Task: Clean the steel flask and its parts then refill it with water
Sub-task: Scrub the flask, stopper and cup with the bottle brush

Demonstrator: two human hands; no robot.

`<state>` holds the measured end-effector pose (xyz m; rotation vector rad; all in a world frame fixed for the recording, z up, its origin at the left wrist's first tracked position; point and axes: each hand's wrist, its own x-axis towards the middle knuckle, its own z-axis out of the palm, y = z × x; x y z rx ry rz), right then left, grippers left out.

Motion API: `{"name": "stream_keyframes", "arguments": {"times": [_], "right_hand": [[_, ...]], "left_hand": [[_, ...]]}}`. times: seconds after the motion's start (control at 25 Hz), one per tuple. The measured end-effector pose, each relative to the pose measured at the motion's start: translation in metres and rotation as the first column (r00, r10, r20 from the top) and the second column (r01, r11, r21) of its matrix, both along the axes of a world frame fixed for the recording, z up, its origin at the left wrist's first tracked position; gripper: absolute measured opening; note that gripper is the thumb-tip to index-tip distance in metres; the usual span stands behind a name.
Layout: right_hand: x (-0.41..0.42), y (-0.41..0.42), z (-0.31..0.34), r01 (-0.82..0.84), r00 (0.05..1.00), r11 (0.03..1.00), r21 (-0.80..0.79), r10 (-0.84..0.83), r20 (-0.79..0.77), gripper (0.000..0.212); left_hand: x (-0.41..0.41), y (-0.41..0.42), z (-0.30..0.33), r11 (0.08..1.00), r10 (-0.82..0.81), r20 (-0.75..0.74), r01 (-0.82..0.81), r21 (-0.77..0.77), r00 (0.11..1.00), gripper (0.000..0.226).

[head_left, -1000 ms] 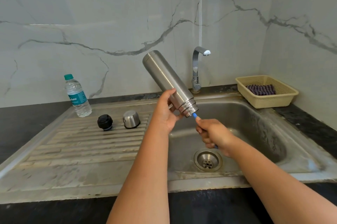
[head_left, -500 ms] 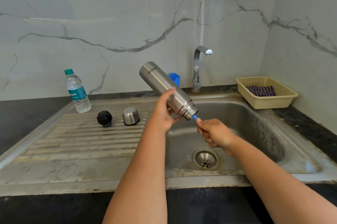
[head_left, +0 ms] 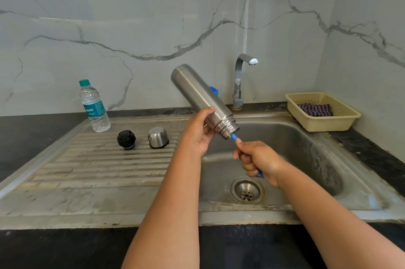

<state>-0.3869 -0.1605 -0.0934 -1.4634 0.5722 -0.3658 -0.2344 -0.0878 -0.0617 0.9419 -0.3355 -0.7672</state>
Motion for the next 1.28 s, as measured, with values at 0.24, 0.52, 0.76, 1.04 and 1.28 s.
{"name": "stream_keyframes", "arguments": {"times": [0.24, 0.52, 0.76, 1.04, 1.28], "right_hand": [[-0.006, -0.004, -0.004, 0.121, 0.92, 0.494, -0.861, -0.38, -0.089, 0.042], [-0.004, 0.004, 0.001, -0.079, 0.996, 0.968, 0.24, 0.064, 0.066, 0.044], [-0.006, -0.011, 0.002, 0.017, 0.867, 0.406, -0.914, -0.462, -0.189, 0.039], [0.0, -0.01, -0.005, -0.04, 0.978, 0.98, -0.194, -0.001, -0.209, 0.043], [-0.006, -0.03, -0.014, -0.007, 0.954, 0.743, -0.67, -0.195, -0.226, 0.04]], "left_hand": [[-0.004, -0.004, 0.002, 0.982, 0.127, 0.201, -0.152, 0.114, 0.971, 0.046], [0.0, 0.002, 0.002, 0.998, -0.045, -0.026, 0.044, -0.046, 0.999, 0.03], [-0.009, -0.01, -0.006, 0.998, -0.007, -0.033, 0.009, 0.065, 0.999, 0.048], [-0.012, -0.009, -0.012, 0.989, 0.03, 0.019, -0.032, 0.143, 0.999, 0.024], [-0.012, -0.013, -0.012, 0.997, -0.015, 0.096, 0.008, 0.072, 0.995, 0.038]]}}
